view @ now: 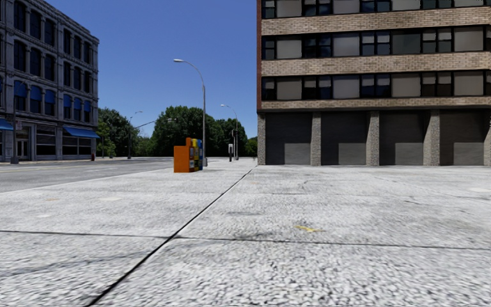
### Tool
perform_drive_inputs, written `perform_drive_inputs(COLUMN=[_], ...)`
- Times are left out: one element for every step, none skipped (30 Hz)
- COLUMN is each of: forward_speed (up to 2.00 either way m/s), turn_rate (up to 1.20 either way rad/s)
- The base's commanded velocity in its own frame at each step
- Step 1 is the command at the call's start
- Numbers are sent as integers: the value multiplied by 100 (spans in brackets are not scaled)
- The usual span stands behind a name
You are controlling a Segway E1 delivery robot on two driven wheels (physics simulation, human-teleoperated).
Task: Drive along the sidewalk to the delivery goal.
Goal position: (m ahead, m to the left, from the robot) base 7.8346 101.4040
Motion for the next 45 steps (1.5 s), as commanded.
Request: perform_drive_inputs(forward_speed=[200,200,200,200,200,200,200,200,200,200,200,200,200,200,200,200,200,200,200,200,200,200,200,200,200,200,200,200,200,200,200,200,200,200,200,200,200,200,200,200,200,200,200,200,200], turn_rate=[0,0,0,0,0,0,0,0,0,0,0,0,0,0,0,0,0,0,0,0,0,0,0,0,0,0,0,0,0,0,0,0,0,0,0,0,0,0,0,0,0,0,0,0,0])
